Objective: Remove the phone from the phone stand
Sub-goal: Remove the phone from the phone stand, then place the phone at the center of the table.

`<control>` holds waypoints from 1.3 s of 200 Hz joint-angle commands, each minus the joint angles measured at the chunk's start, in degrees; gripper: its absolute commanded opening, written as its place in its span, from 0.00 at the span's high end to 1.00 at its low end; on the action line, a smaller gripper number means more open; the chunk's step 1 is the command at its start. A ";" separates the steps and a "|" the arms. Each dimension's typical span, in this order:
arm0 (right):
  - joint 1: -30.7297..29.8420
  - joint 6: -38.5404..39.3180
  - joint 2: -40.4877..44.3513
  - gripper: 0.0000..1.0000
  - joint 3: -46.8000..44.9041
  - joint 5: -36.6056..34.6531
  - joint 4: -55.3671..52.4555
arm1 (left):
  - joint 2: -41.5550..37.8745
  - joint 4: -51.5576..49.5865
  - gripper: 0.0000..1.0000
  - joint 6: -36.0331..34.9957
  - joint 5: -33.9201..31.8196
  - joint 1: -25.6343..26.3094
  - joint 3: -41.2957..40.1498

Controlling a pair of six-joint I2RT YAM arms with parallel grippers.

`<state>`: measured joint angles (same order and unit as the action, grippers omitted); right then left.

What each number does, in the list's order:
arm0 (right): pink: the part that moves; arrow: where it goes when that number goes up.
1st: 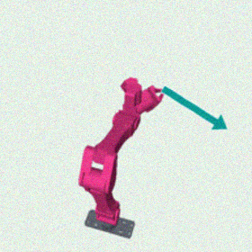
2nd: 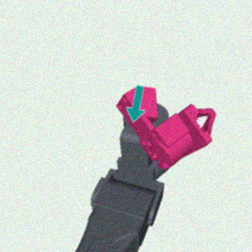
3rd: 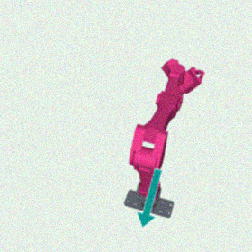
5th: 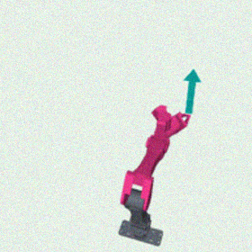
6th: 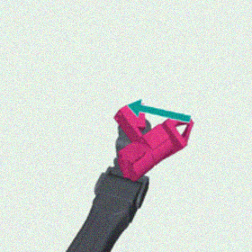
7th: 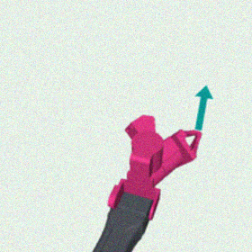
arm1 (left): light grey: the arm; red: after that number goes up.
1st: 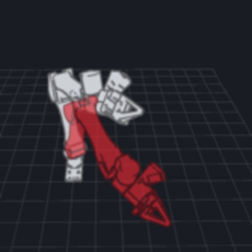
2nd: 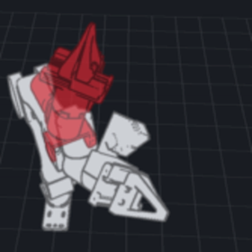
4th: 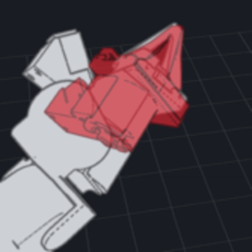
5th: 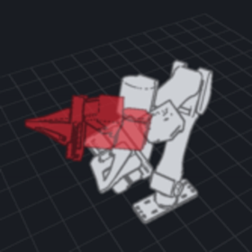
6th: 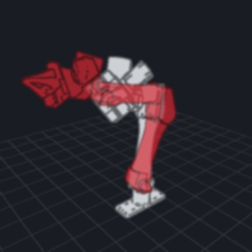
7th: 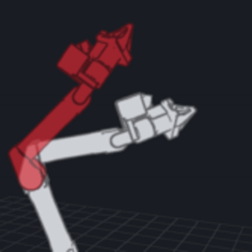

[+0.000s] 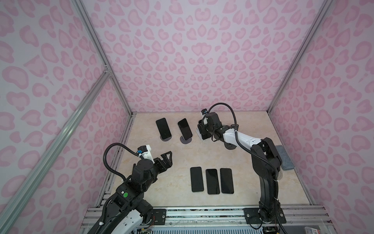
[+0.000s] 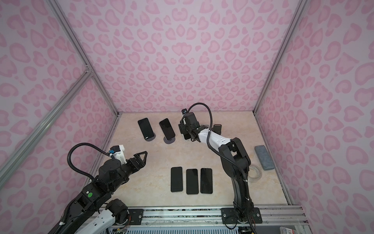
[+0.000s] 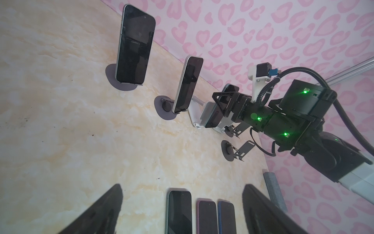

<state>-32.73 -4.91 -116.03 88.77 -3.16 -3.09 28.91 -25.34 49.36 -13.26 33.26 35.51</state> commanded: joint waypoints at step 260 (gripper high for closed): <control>-30.23 -35.10 8.96 0.38 1.14 -25.44 -15.81 | -13.17 -3.17 0.05 -3.86 -7.81 -3.99 -5.96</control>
<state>-60.45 -33.71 -105.08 89.19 -26.11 -17.04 18.06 -27.86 43.99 -17.96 29.34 30.44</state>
